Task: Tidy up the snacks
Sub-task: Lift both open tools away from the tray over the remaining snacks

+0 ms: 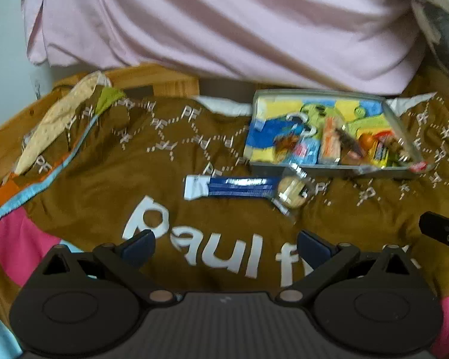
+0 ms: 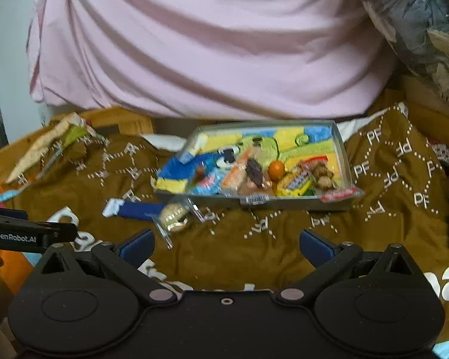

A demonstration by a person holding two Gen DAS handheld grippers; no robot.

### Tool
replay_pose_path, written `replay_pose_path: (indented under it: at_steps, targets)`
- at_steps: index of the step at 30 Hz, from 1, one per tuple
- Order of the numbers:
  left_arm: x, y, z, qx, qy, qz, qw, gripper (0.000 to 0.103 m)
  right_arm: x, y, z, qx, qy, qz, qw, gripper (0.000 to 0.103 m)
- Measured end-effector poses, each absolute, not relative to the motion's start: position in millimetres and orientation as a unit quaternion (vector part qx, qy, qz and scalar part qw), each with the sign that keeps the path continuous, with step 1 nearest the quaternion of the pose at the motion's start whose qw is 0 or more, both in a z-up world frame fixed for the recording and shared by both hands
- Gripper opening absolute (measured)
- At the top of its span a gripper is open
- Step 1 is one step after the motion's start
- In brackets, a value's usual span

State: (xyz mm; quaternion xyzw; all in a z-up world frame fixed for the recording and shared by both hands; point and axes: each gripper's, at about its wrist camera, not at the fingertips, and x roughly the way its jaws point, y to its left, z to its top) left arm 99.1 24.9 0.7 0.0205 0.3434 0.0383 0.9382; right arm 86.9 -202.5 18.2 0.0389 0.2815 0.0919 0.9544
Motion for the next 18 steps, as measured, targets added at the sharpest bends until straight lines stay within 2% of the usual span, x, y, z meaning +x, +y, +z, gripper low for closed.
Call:
replay_pose_path:
  at_steps: [18]
  targets:
    - [116, 28, -10, 0.002, 0.396, 0.011, 0.918, 0.103, 101, -194, 4, 0.031, 0.314, 0.09, 0.945, 0.102]
